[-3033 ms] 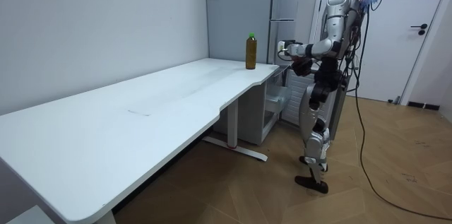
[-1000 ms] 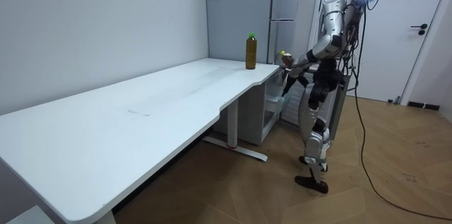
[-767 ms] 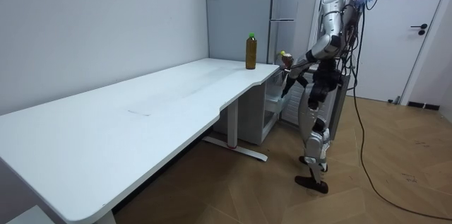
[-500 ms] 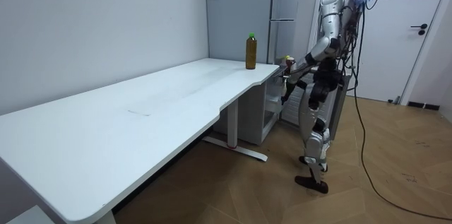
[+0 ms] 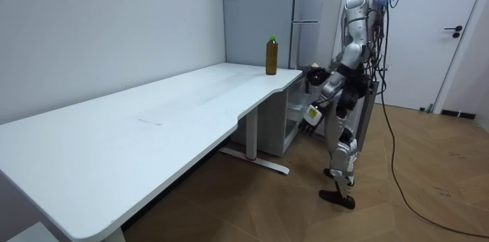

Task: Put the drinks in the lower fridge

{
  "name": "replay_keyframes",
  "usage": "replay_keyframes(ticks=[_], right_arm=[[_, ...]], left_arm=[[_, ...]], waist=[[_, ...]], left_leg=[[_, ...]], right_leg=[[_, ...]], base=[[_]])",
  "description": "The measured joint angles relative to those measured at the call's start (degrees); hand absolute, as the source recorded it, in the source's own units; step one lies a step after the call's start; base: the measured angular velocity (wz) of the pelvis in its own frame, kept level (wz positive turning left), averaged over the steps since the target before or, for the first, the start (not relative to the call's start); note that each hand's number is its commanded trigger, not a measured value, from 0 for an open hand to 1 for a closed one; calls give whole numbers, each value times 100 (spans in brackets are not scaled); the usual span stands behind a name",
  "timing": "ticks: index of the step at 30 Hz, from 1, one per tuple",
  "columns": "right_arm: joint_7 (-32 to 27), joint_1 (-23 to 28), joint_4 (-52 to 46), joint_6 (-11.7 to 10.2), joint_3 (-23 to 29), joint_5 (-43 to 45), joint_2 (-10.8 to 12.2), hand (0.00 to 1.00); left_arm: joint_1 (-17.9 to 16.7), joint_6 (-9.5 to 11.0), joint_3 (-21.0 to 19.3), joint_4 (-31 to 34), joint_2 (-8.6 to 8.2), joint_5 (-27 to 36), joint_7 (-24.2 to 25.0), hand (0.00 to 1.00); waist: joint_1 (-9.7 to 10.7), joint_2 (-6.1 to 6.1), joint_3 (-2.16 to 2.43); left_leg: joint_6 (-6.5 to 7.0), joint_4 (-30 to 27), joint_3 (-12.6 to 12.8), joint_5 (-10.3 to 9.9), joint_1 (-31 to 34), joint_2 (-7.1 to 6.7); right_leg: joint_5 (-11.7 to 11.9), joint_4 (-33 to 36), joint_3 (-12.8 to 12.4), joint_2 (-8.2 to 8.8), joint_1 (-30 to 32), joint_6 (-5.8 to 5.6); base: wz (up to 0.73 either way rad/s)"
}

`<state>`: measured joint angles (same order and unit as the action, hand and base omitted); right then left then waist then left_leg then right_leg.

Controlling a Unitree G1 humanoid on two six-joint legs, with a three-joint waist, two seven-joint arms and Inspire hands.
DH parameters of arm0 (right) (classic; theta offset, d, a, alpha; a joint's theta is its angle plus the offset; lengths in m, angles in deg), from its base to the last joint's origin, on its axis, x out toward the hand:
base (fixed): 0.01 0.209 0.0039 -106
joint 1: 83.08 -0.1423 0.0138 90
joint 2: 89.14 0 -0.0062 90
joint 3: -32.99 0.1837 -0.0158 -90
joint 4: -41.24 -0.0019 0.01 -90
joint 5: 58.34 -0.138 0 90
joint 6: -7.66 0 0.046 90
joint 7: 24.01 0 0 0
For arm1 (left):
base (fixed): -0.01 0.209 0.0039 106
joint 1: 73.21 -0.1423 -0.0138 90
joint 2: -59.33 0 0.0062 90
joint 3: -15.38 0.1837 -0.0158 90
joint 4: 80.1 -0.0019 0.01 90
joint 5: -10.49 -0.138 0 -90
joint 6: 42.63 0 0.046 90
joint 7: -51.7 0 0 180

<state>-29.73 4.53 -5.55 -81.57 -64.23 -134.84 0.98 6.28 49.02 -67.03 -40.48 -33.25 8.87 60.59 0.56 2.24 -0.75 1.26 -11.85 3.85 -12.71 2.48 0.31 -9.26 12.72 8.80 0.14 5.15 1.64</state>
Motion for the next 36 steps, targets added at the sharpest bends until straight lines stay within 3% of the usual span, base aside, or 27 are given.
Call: replay_keyframes(ticks=[7, 13, 18, 23, 27, 30, 36], right_arm=[[-78, -186, 358, 3, 228, -33, -4, 100], [-178, -204, 447, 21, 229, -305, 22, 100], [-248, -700, 1226, 26, 287, -699, 32, 100], [-285, -1152, 1631, 36, 448, -1086, 27, 100], [-348, -1744, 2101, 62, 597, -1114, 26, 100], [-347, -1966, 2263, 60, 658, -1334, -9, 100], [-346, -2559, 2612, 154, 917, -1506, -32, 100]], left_arm=[[-12, -39, -524, -147, -129, -7, -460, 0], [106, -259, -677, -208, -128, 366, -646, 0], [407, -308, -673, -431, -152, 437, -972, 0], [570, -408, -607, -579, -145, 495, -1253, 0], [789, -430, -456, -742, -194, 666, -1377, 0], [990, -431, -387, -779, -197, 876, -1498, 0], [1156, -513, -197, -810, -257, 897, -1736, 0]], waist=[[-283, 60, -12], [-448, 104, -7], [-577, 101, -4], [-569, 50, -18], [-604, 37, -54], [-707, 63, -101], [-721, 96, -157]], left_leg=[[25, -2, 27, 86, 116, -19], [26, -196, 3, 87, 191, -69], [48, -475, -122, 106, 639, -95], [75, -540, -142, 197, 1057, -114], [98, -581, -66, 289, 1515, -129], [98, -589, -38, 322, 1730, -129], [119, -581, 8, 391, 2123, -182]], right_leg=[[0, 204, -2, 68, 233, 2], [-37, 334, 5, 152, 254, 8], [-21, 422, 69, 186, 579, 7], [36, 531, 140, 255, 985, 13], [112, 721, 148, 305, 1513, 35], [137, 771, 109, 328, 1766, 44], [132, 983, 70, 408, 2268, 49]], base=[[-2], [5], [15], [8], [-5], [-5], [-1]])
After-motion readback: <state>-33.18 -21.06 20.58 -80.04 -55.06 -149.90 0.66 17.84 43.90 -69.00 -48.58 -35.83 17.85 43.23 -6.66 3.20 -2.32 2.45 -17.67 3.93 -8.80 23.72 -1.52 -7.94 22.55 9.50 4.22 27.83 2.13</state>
